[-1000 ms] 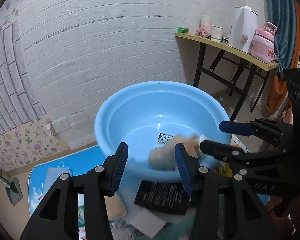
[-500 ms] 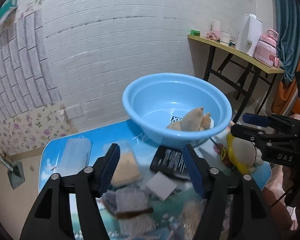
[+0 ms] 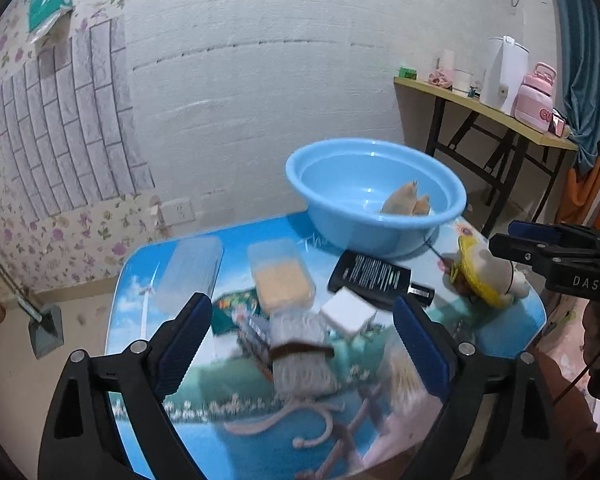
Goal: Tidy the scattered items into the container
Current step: 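Withdraw both tools from the basin toward the cotton swab bag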
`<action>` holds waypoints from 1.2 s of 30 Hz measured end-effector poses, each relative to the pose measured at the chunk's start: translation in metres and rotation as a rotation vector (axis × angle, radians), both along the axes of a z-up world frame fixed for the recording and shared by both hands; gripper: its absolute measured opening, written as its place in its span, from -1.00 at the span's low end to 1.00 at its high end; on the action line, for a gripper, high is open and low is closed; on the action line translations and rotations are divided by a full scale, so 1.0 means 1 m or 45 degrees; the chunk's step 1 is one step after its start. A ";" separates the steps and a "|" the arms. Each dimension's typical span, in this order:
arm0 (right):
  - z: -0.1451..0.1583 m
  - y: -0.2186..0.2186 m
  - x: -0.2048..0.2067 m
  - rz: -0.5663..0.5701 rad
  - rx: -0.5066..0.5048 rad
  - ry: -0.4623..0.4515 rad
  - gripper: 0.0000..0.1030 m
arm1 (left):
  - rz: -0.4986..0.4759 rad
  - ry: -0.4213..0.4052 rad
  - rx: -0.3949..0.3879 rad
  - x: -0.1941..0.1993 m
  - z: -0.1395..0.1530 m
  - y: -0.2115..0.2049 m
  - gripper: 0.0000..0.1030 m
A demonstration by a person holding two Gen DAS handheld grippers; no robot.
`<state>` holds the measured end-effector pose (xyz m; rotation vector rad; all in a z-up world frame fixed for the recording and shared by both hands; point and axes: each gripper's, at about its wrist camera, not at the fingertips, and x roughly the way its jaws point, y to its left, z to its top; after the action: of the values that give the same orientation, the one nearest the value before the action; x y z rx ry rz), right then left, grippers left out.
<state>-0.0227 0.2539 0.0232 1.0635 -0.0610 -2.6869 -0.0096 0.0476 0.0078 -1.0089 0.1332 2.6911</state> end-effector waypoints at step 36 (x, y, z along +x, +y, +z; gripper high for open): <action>-0.048 -0.055 0.021 0.144 -0.031 -0.215 0.11 | -0.089 -0.236 -0.083 0.014 -0.096 -0.017 0.79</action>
<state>-0.0022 0.1992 -0.0246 1.2452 -0.0625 -2.4854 0.0046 0.0307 -0.0885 -1.2428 0.2167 2.5307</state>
